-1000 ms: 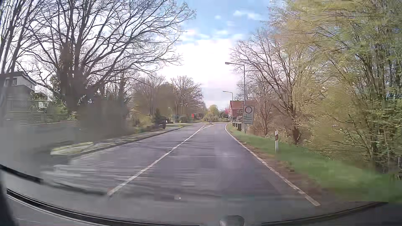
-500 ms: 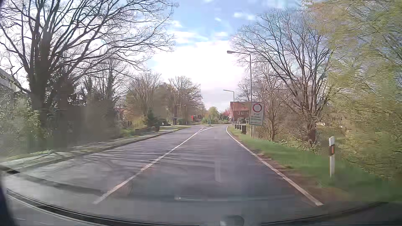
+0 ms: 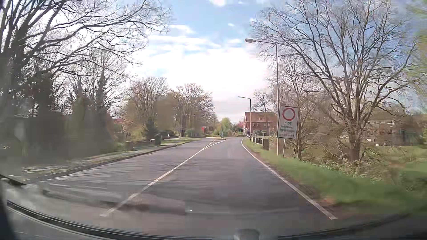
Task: Follow the waypoints while adhering to traffic rules and regulations
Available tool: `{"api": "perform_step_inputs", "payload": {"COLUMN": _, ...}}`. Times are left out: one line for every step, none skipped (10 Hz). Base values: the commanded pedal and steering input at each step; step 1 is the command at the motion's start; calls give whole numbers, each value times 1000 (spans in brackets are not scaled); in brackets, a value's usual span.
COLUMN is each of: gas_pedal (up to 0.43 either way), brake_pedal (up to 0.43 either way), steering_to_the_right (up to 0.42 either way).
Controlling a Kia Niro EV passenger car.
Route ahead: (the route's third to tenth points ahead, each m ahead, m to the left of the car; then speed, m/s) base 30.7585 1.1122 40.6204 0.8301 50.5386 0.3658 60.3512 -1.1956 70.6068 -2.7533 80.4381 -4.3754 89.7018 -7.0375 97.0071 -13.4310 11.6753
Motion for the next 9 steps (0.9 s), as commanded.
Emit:
{"api": "perform_step_inputs", "payload": {"gas_pedal": 118, "brake_pedal": 0, "steering_to_the_right": 1}}
{"api": "perform_step_inputs", "payload": {"gas_pedal": 118, "brake_pedal": 0, "steering_to_the_right": 2}}
{"api": "perform_step_inputs", "payload": {"gas_pedal": 118, "brake_pedal": 0, "steering_to_the_right": 3}}
{"api": "perform_step_inputs", "payload": {"gas_pedal": 118, "brake_pedal": 0, "steering_to_the_right": 3}}
{"api": "perform_step_inputs", "payload": {"gas_pedal": 118, "brake_pedal": 0, "steering_to_the_right": 3}}
{"api": "perform_step_inputs", "payload": {"gas_pedal": 118, "brake_pedal": 0, "steering_to_the_right": 3}}
{"api": "perform_step_inputs", "payload": {"gas_pedal": 110, "brake_pedal": 0, "steering_to_the_right": 3}}
{"api": "perform_step_inputs", "payload": {"gas_pedal": 110, "brake_pedal": 0, "steering_to_the_right": 3}}
{"api": "perform_step_inputs", "payload": {"gas_pedal": 110, "brake_pedal": 0, "steering_to_the_right": 3}}
